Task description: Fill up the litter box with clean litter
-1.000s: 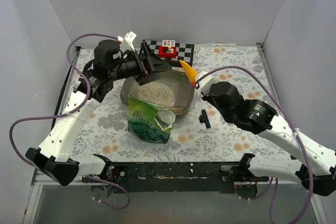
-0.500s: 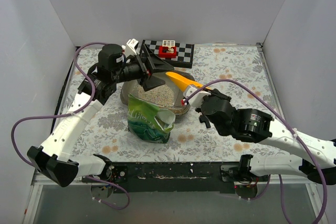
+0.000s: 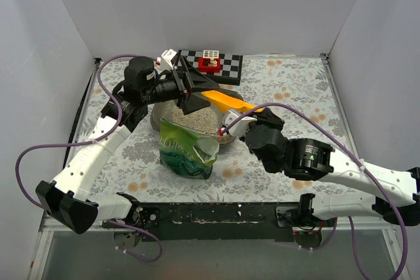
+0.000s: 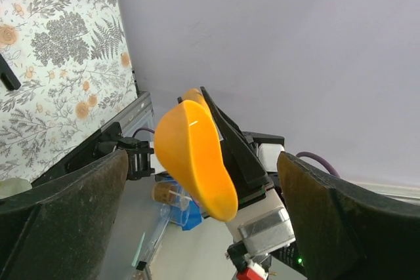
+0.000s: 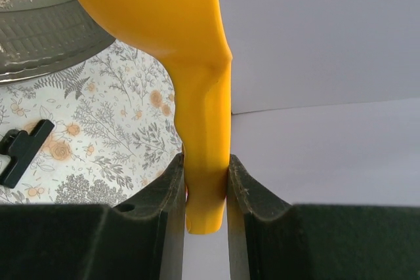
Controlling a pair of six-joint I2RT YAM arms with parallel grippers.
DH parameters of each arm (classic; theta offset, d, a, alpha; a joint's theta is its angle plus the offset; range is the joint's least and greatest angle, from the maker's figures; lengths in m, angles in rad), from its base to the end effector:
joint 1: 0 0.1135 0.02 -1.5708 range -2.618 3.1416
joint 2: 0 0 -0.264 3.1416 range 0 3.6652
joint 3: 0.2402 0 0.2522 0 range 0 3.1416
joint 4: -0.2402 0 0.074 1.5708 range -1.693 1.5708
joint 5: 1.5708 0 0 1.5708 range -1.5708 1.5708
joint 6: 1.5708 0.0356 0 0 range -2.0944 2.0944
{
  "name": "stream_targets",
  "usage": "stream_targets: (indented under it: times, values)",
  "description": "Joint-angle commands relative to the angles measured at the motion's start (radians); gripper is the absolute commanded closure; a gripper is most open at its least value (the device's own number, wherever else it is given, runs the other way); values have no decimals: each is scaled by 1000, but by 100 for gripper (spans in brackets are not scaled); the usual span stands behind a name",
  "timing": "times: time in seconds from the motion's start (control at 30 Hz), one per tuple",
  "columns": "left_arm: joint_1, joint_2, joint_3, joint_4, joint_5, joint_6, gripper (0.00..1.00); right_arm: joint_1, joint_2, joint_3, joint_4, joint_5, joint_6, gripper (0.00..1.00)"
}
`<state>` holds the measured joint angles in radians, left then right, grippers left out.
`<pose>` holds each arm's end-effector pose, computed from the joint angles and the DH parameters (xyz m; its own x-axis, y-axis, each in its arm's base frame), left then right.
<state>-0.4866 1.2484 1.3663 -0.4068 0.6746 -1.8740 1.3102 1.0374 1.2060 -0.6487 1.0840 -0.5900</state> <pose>0.2284 -0.1460 0.4233 -0.7784 -0.4314 0.4560 -0.5074 0.0046 -0.8617 0.0813 0.1828 0.3992 0.0402 -0.8593 -0.5099 -0.2740 0.4813 -0.8327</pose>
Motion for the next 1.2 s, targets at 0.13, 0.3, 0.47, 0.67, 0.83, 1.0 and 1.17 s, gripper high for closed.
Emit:
stream_targets:
  times: [0.13,0.3,0.47,0.67,0.83,1.0,1.17]
  values:
    - [-3,-47,-55,126,66,7,8,61,32,6,118,116,-74,99]
    - [-3,-44,-61,122,100,1,60,67,27,-19,150,177,-113,99]
    - [-1,-58,-73,122,120,-1,79,67,10,-48,172,215,-143,99]
    - [-3,-57,-76,122,134,22,100,67,-22,-147,396,309,-353,99]
    - [-1,-70,-90,120,123,107,100,67,-57,-250,854,358,-658,74]
    - [-1,-98,-99,79,28,239,100,70,-39,-171,660,419,-462,42]
    - [-1,-101,-95,86,-50,308,100,165,-11,-62,258,467,-92,24]
